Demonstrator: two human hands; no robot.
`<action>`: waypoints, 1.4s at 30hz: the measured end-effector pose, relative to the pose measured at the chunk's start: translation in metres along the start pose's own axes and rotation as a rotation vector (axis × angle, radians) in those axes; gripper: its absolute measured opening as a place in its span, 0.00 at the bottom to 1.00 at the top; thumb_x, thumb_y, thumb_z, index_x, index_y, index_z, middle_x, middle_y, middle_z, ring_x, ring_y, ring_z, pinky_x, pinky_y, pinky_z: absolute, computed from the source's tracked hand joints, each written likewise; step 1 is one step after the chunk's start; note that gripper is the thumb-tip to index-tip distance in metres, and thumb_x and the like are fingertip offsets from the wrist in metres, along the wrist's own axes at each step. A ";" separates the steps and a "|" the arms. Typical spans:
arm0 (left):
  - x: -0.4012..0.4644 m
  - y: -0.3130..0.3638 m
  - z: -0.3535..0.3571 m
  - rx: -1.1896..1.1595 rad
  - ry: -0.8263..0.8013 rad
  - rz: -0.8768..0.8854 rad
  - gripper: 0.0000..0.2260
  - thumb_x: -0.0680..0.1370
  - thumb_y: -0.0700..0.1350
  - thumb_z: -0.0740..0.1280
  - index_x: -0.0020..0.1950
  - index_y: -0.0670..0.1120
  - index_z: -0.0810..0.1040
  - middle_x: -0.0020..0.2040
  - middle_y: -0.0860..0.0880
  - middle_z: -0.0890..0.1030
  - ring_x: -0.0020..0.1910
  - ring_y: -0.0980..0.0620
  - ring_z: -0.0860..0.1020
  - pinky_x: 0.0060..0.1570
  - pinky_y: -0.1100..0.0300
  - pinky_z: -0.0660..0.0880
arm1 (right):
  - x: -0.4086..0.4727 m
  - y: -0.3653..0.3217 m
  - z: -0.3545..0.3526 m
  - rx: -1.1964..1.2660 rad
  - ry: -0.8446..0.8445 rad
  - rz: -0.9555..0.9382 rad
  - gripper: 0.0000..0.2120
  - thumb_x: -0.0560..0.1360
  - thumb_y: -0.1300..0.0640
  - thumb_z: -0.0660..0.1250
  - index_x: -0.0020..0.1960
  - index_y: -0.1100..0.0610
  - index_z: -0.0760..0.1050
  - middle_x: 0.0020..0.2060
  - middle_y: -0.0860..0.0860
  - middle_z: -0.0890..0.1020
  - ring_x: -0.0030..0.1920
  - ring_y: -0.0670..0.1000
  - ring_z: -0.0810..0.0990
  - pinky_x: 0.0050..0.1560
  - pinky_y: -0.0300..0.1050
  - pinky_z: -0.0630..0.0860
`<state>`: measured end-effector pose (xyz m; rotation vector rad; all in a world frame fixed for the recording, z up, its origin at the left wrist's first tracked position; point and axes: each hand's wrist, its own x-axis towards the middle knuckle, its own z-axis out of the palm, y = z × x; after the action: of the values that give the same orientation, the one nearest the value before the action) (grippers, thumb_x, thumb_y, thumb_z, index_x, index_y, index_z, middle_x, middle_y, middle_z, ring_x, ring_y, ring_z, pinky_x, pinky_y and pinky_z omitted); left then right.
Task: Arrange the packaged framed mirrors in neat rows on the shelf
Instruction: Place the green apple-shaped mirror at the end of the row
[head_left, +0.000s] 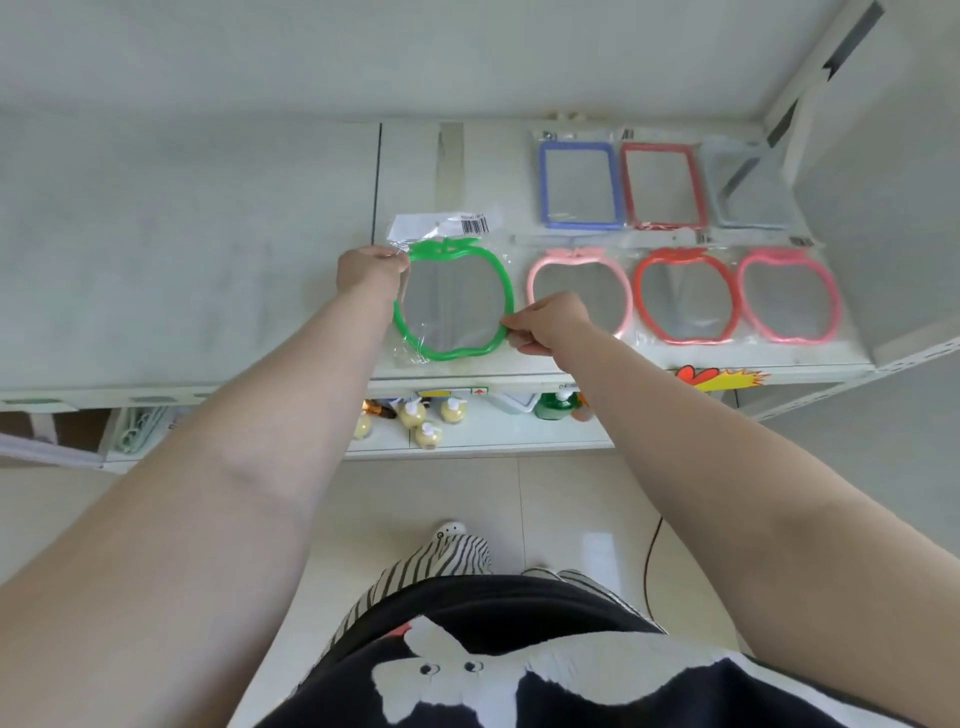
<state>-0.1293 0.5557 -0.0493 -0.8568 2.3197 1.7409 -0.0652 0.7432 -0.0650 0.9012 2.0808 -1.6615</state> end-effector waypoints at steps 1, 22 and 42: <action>0.009 0.001 0.001 0.030 -0.016 0.007 0.12 0.73 0.40 0.71 0.56 0.45 0.82 0.56 0.45 0.83 0.53 0.46 0.82 0.57 0.59 0.76 | 0.004 -0.002 0.004 0.002 0.015 0.017 0.07 0.69 0.67 0.73 0.41 0.62 0.75 0.30 0.59 0.78 0.29 0.54 0.75 0.52 0.52 0.79; -0.001 -0.029 0.087 1.106 -0.552 0.575 0.33 0.79 0.57 0.59 0.79 0.53 0.46 0.79 0.43 0.38 0.78 0.40 0.38 0.74 0.38 0.42 | 0.017 -0.002 0.008 -0.613 0.322 -0.037 0.09 0.76 0.55 0.63 0.44 0.59 0.77 0.37 0.56 0.82 0.36 0.58 0.82 0.36 0.42 0.76; -0.011 -0.046 0.099 1.135 -0.476 0.630 0.35 0.78 0.60 0.60 0.78 0.55 0.44 0.78 0.42 0.35 0.77 0.39 0.36 0.72 0.35 0.41 | 0.036 0.039 -0.021 -0.805 0.371 -0.138 0.29 0.75 0.41 0.63 0.74 0.42 0.59 0.78 0.56 0.53 0.77 0.58 0.51 0.76 0.53 0.53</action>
<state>-0.1200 0.6421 -0.1170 0.4527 2.6917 0.3389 -0.0637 0.7779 -0.1102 0.8172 2.7632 -0.5771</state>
